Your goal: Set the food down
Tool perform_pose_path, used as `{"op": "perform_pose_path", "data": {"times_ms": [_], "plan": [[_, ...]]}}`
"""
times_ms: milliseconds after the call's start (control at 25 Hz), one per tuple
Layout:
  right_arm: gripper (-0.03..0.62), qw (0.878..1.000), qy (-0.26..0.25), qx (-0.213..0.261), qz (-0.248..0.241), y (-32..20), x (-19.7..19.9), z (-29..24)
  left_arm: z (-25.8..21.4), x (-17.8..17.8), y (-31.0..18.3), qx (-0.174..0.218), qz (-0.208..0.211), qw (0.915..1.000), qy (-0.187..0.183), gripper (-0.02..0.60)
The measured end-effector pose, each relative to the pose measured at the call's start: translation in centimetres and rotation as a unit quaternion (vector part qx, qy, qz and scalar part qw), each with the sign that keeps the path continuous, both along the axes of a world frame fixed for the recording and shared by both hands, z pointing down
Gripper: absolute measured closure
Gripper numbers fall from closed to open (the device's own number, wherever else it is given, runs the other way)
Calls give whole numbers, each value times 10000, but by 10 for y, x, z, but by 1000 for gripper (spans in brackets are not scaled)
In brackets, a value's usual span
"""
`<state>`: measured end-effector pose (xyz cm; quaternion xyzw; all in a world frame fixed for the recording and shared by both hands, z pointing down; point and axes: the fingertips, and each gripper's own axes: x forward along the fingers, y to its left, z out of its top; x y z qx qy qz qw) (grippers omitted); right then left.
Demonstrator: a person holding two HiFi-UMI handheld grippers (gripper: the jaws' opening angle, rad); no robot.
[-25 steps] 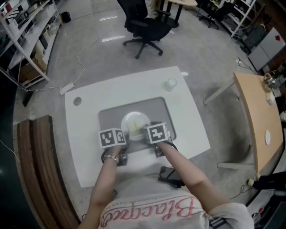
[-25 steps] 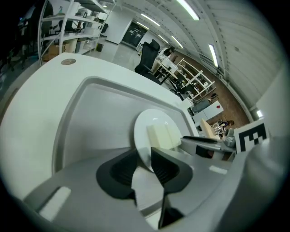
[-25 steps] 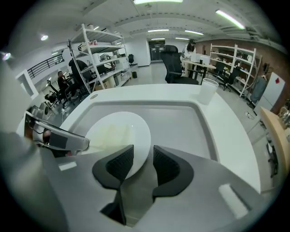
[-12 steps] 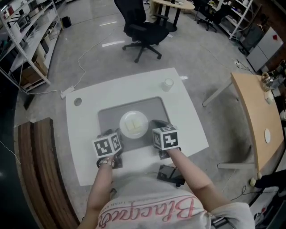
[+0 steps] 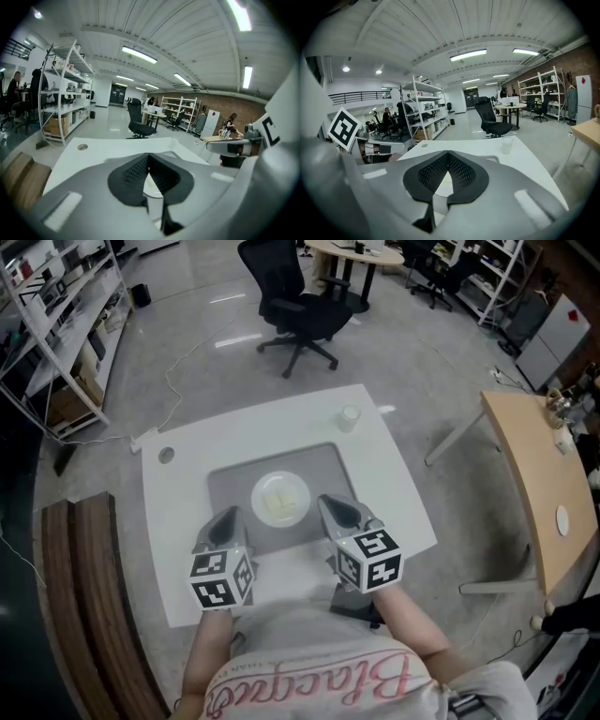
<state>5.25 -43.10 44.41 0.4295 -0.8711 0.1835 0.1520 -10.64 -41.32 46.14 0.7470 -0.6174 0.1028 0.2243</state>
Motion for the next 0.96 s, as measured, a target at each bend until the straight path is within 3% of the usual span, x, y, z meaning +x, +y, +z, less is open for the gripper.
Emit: {"op": "perform_pose_path", "data": {"times_ms": [320, 640, 800, 960], "plan": [[592, 9995, -106, 284, -99, 15, -1, -28, -38, 0, 12, 575, -60, 9983, -92, 583], [592, 9978, 154, 628, -146, 23, 4, -34, -54, 7, 21, 720, 0, 9974, -93, 583], [594, 9984, -96, 527, -180, 25, 5, -35, -58, 9, 23, 759, -10, 9971, -102, 583], [594, 9983, -17, 496, -311, 27, 9, -35, -57, 15, 24, 749, -13, 9972, -52, 583]]}}
